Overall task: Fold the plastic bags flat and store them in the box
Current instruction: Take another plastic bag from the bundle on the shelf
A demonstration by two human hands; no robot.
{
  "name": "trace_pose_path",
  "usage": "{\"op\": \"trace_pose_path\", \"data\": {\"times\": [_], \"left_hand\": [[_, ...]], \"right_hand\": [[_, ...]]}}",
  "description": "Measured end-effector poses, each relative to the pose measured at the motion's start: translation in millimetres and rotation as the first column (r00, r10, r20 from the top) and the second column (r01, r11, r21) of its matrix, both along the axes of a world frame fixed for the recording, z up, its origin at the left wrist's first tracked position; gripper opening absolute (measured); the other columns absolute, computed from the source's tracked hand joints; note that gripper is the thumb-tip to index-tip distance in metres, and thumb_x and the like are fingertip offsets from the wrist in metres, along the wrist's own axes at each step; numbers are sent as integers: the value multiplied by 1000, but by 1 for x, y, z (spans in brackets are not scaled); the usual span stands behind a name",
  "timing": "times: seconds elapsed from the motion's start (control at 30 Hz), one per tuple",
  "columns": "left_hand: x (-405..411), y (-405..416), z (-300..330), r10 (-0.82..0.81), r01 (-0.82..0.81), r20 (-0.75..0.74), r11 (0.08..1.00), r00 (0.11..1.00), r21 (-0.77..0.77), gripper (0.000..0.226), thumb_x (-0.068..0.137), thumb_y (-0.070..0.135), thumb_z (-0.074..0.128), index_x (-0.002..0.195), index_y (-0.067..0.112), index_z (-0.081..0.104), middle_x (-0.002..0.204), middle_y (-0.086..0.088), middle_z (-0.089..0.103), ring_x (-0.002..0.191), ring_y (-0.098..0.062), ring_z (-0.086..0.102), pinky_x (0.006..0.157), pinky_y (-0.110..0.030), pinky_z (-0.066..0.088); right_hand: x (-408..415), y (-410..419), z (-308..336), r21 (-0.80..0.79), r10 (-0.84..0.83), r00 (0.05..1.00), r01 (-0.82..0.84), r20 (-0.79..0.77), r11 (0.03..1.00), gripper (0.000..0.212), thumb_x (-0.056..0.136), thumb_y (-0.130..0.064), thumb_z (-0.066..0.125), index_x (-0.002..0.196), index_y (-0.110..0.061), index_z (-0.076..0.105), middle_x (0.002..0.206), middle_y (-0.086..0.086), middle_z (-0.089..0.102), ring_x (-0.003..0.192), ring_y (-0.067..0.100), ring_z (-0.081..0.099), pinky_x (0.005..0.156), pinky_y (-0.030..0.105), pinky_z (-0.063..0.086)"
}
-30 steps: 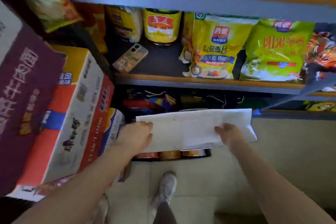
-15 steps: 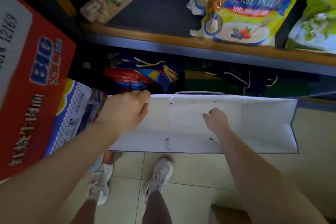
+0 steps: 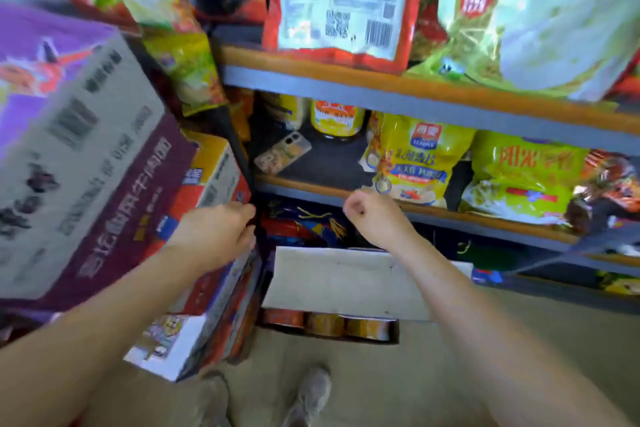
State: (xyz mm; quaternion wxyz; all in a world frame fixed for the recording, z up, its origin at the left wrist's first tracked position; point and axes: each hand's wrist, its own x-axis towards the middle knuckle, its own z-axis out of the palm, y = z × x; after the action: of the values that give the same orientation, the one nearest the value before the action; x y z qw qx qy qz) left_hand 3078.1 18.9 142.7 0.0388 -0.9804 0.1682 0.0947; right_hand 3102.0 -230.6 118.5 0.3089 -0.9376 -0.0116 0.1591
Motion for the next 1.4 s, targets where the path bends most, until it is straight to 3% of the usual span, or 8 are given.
{"op": "trace_pose_path", "data": {"times": [0.13,0.33,0.47,0.83,1.0,1.1,1.23,1.4], "left_hand": [[-7,37,91,-18,84,369,983,929,-162,38,84,41,33,83,14,60,73,-7,65,62,-30,65,44,-34,47],[0,110,192,86,149,540,915,838,-376,51,76,51,28,89,16,62,74,-6,67,66,-31,65,55,-37,52],[32,193,211,127,93,507,918,853,-386,62,68,54,25,95,13,62,81,-8,68,78,-33,64,66,-44,52],[188,405,206,199,-86,349,946,916,-314,23,90,33,50,104,17,58,100,-4,67,96,-28,59,73,-35,48],[255,444,174,227,-100,251,895,941,-435,29,89,27,50,114,14,55,105,-3,66,98,-28,60,78,-36,49],[284,451,150,109,-15,172,881,979,-474,36,87,24,53,122,14,51,124,-5,55,105,-26,56,85,-34,45],[317,450,134,-179,195,81,846,981,-495,58,81,34,51,136,20,39,149,-1,30,129,-21,40,104,-35,35],[365,426,127,-442,455,207,890,873,-16,75,91,44,47,148,26,2,156,-3,-9,144,-20,-7,115,-36,-5]], "right_hand": [[14,52,94,41,78,978,-87,194,995,20,93,-24,48,96,-11,64,94,7,69,89,24,63,76,32,47],[24,155,190,80,218,887,-273,406,959,12,94,-24,49,90,-20,60,81,-7,61,74,10,56,67,28,43],[36,238,223,64,250,837,-320,487,945,15,92,-24,53,93,-15,65,78,-8,57,75,9,54,68,26,39],[183,447,212,-56,73,890,-53,450,997,20,91,-26,51,98,-11,62,100,8,68,94,29,63,78,38,51],[264,487,187,-76,10,957,13,289,997,55,84,-42,63,125,-9,47,127,10,55,111,29,55,89,36,46],[291,502,165,-155,88,993,-75,80,985,77,71,-53,71,133,-14,44,136,7,49,119,28,51,98,40,44],[303,504,145,-265,138,989,-117,60,957,67,72,-46,71,126,-18,42,127,7,52,110,30,53,90,37,47],[311,508,125,-392,102,995,-97,-9,915,41,86,-24,60,122,-20,42,117,12,53,101,31,55,82,35,47]]}}
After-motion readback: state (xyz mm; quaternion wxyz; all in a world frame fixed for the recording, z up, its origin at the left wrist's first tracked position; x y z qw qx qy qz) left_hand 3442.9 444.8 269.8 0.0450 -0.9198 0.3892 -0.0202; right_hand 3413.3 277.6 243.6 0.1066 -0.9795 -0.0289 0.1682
